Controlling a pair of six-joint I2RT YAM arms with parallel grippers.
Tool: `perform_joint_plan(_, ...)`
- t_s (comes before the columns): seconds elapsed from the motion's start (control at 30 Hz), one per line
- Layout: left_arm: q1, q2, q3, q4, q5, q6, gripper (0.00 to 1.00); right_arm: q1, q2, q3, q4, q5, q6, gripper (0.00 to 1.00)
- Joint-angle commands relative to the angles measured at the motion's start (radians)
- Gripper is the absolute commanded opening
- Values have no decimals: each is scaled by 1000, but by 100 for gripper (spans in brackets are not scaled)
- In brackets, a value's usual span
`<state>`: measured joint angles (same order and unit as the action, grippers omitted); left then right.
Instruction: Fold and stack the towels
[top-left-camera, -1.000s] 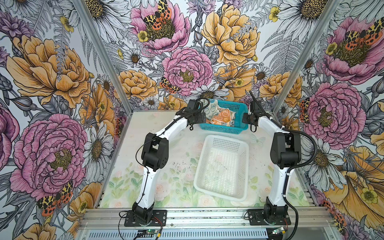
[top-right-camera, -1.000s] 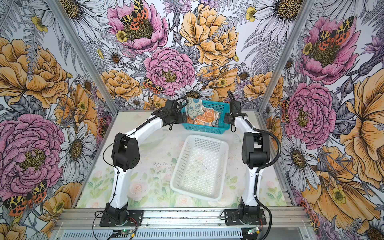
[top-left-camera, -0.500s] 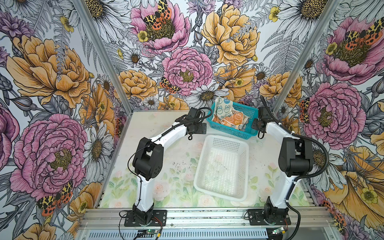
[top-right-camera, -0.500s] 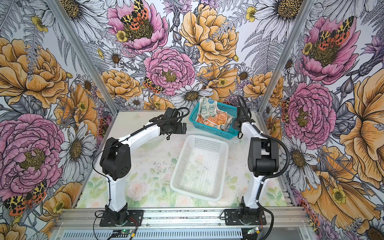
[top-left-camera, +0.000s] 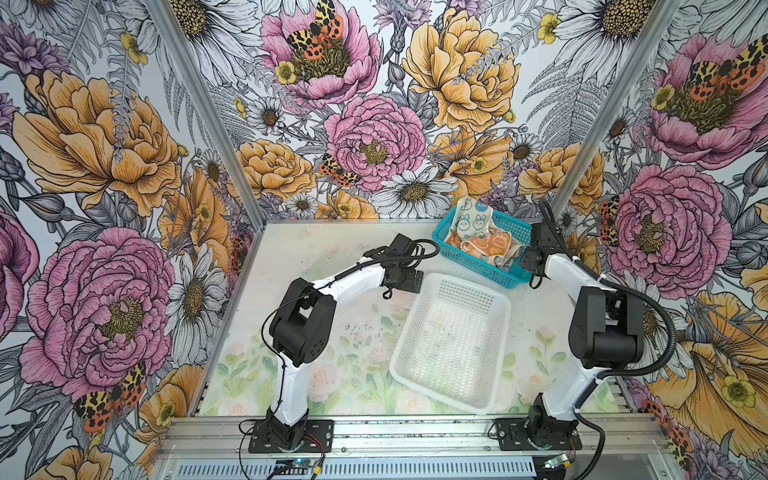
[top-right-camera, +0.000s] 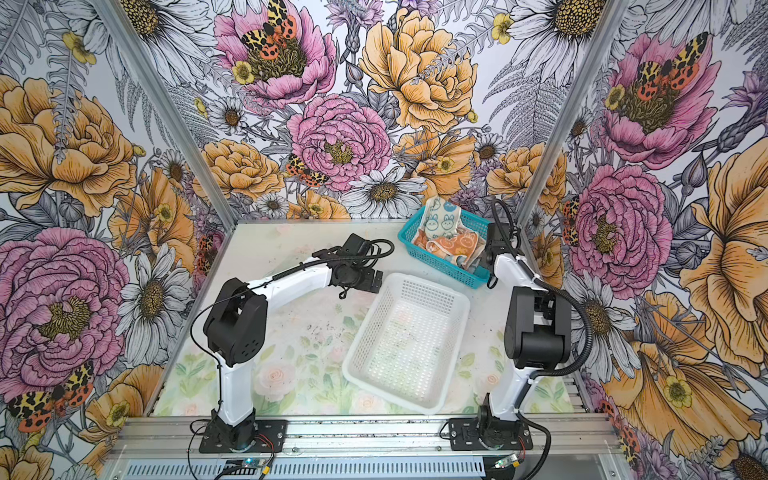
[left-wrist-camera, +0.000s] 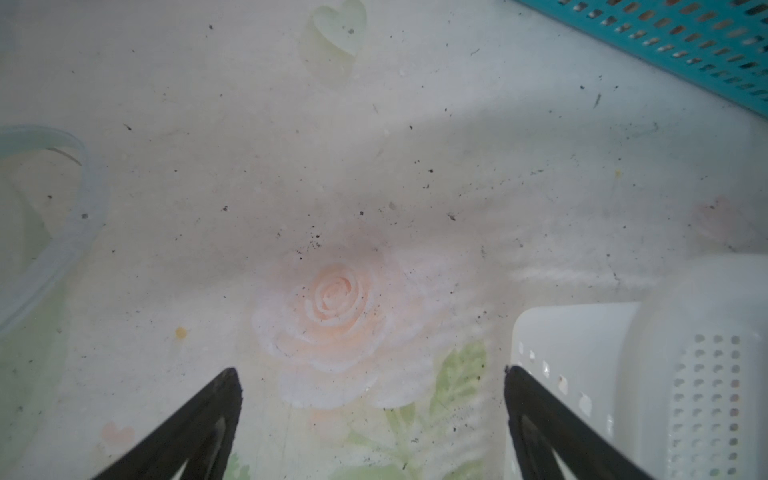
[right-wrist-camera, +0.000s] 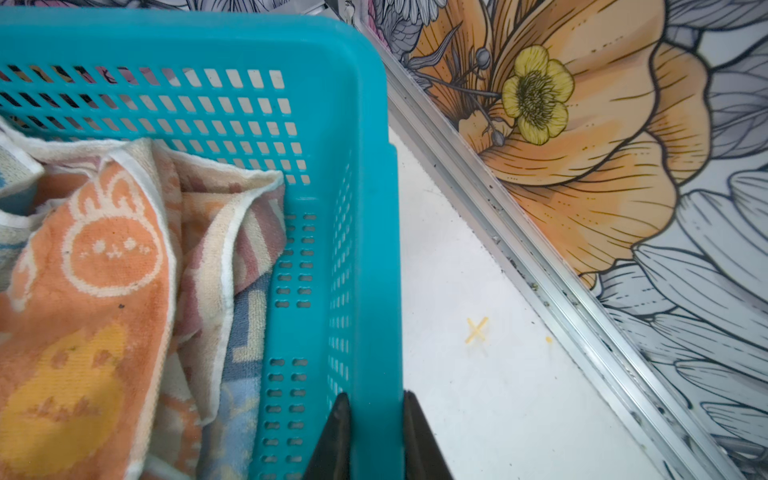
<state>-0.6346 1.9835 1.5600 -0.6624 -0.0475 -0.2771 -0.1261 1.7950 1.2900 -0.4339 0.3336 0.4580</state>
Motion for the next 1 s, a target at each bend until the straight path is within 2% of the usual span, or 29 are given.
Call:
perform_joint_plan(0.0,1,-86,6,3,-4,3,99,-5,-40,-3,-17,55,-4,26)
perform_joint_plan(0.23,-6,-153,14,4,20,-2,99,-6,-87,0,-19,40,-8,60)
perform_joint_plan(0.43,-33,-153,-13,4,122,6,98,-4,-138,-17,-19,-11,-18,87)
perform_joint_plan(0.53,-50,-131,-30,-1,179,11,93,4,-164,-29,-19,-46,-25,99)
perform_joint_plan(0.7,-81,-86,-34,-25,201,18,83,23,-173,-35,-19,-78,-25,99)
perform_joint_plan(0.8,-84,-57,-31,-45,179,18,70,38,-168,-35,-19,-79,-25,99)
perform_joint_plan(0.97,-82,-36,-31,-63,159,13,56,60,-156,-26,-17,-85,-26,99)
